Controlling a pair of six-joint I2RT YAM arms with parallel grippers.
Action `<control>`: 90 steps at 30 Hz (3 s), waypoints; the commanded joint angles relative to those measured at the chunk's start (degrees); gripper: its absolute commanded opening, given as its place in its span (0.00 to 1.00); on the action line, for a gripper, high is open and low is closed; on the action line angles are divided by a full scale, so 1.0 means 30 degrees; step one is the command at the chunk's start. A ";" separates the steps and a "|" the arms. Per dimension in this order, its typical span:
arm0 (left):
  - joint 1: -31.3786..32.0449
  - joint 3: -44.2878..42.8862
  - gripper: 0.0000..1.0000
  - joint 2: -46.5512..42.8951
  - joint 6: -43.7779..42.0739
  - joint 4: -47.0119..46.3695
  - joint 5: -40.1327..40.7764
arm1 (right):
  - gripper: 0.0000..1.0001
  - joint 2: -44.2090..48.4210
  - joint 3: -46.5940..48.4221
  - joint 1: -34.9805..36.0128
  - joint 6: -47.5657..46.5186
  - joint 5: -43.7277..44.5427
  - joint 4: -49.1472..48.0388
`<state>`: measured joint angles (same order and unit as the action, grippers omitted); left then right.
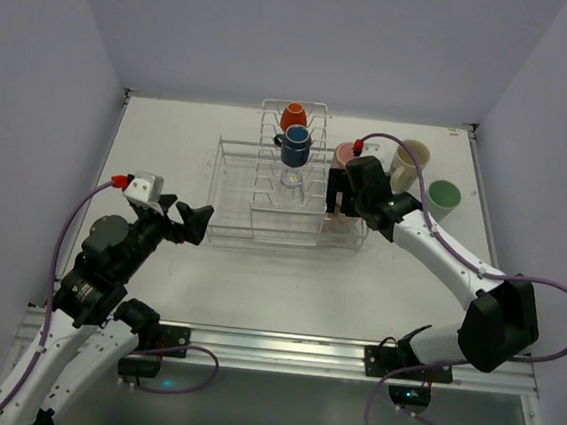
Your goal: Unload the cups from the dish rack
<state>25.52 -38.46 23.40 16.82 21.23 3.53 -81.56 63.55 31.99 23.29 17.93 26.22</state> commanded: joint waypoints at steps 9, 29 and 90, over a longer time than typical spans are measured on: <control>-0.0244 -0.0042 1.00 0.0316 -0.0509 -0.0252 -0.0444 | 0.54 0.4596 -0.1026 -0.0028 -0.0409 0.1727 -0.4461; -0.0244 -0.2941 1.00 0.1457 0.1919 -0.1949 -0.6119 | 0.52 1.0015 -0.0970 -0.2019 0.0146 0.2052 -0.3790; 0.6611 -0.2470 0.03 0.9369 1.1916 -1.8189 -0.8998 | 0.75 1.3913 -0.7472 0.2052 1.0169 -1.2102 -1.5247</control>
<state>45.08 -42.46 52.34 57.65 -33.78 -25.39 -41.34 40.97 37.60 55.44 -20.73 -16.97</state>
